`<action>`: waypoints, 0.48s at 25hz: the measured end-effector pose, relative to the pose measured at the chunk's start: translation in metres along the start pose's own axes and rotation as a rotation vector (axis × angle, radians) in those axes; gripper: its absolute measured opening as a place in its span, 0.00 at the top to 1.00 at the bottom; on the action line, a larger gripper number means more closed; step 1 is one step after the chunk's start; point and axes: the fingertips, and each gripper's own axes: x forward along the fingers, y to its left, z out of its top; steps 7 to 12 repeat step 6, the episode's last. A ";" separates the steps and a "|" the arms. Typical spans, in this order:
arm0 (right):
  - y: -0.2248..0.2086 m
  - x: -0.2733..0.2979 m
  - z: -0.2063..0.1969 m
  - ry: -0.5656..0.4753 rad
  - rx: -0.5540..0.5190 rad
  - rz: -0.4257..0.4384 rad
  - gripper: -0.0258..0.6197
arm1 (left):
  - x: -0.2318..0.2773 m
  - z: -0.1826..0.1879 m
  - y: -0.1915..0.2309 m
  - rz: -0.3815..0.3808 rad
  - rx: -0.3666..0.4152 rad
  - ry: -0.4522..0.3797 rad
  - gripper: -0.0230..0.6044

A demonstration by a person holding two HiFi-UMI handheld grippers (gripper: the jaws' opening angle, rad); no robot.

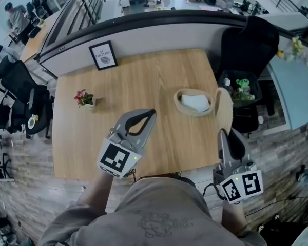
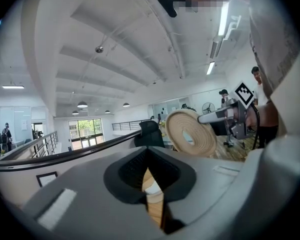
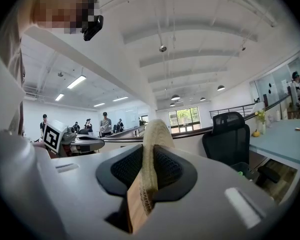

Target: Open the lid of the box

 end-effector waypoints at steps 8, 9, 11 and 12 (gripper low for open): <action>-0.001 0.002 -0.002 0.005 0.002 -0.002 0.85 | -0.001 -0.002 0.001 0.003 -0.004 0.012 0.96; -0.001 0.002 -0.002 0.005 0.002 -0.002 0.85 | -0.001 -0.002 0.001 0.003 -0.004 0.012 0.96; -0.001 0.002 -0.002 0.005 0.002 -0.002 0.85 | -0.001 -0.002 0.001 0.003 -0.004 0.012 0.96; -0.001 0.002 -0.002 0.005 0.002 -0.002 0.85 | -0.001 -0.002 0.001 0.003 -0.004 0.012 0.96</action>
